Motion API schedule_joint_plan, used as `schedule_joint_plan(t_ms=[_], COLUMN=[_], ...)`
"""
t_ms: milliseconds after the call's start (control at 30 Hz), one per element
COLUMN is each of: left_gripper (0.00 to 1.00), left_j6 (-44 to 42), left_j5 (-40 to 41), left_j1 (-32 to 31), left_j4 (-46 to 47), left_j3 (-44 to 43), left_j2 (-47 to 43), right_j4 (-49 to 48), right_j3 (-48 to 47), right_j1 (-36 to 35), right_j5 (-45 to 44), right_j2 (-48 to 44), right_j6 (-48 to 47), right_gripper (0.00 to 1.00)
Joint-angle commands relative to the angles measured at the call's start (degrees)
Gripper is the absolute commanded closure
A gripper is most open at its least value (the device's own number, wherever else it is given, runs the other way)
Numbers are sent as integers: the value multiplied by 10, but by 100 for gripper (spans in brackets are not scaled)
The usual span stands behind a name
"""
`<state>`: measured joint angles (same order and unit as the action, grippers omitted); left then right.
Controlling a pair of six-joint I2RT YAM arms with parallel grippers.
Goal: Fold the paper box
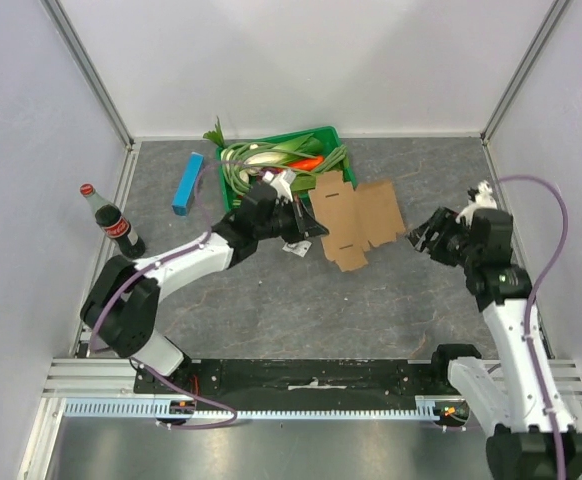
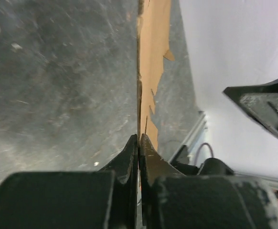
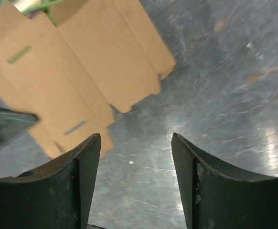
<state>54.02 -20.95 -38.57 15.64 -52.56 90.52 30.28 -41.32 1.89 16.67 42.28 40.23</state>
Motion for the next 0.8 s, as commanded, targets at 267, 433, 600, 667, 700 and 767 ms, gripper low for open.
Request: schedule_joint_plan(t_ms=[267,433,600,667,700,767], left_gripper=[98,98,98,98,98,98], left_j6=[-491,-559,-603,-610,-613,-613], left_j5=[-69,-173,-228,-241,-253,-256], left_j1=[46,46,44,40,39,38], left_j4=[-452,-483,-488,-488,-488,-485], left_j3=[-160,-160,-145,-146,-145,-145], left_j2=[-70,-65,-68,-68,-67,-68], right_j4=[120,187,214,217,217,218], right_j3=[-374,-482,-473,-467,-461,-456], right_j1=[-268,-276,-276,-277,-277,-277], right_j5=[-2,130,239,280,283,291], right_j2=[297,389,413,420,424,426], right_j6=[-476,-597,-631,-637,-637,-638], right_gripper=[26,25,28,32,34,41])
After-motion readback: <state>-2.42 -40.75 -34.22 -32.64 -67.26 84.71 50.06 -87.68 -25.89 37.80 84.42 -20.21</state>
